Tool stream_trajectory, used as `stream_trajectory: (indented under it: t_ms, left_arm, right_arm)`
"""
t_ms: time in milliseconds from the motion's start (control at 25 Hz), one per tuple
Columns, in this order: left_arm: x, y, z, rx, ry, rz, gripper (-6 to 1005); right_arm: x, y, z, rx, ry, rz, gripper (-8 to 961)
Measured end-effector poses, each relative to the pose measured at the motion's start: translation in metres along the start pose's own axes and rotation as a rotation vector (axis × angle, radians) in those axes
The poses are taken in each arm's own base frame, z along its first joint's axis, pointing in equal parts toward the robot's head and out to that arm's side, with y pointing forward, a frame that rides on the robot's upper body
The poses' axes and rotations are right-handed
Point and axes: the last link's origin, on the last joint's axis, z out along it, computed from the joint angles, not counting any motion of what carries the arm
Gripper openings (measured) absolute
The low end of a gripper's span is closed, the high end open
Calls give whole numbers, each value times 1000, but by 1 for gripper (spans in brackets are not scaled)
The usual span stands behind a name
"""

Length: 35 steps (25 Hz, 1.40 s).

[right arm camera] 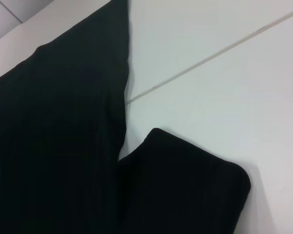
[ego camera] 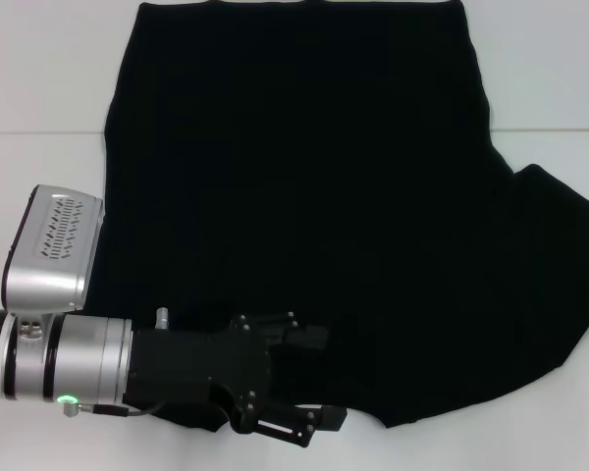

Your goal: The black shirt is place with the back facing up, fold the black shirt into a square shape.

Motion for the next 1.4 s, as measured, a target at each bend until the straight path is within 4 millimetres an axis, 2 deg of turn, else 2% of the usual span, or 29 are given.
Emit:
stream_trajectory:
  t_ms: [400,720,960,1000,1040,1240,1400]
  left_arm:
    - [0,0,0,0,-1,1,948]
    - [0,-1,-3,4,-5,3,946]
    - [0,-2,-4,9,-8,-2,946]
    - [0,-2,-4,9,-8,-3,945]
    - [0,-2,-4,10,-8,-3,945]
    - [0,-2,-4,11,-9,-4,945]
    - [1,-3,-4,10,-9,-2,944]
  right_arm:
    - [-5,8,4,-26,-30,-3,1]
    - [-18,29,13,-74,-45,-22,1]
    - [-23,61,31,-121,-6,-99,1]
    - [-21,73,36,-145,24,-135,1]
    - [-21,73,36,-145,24,-135,1]
    - [-6,115,49,-249,144,-240,2]
    - [-1,136,58,-270,193,-285,4]
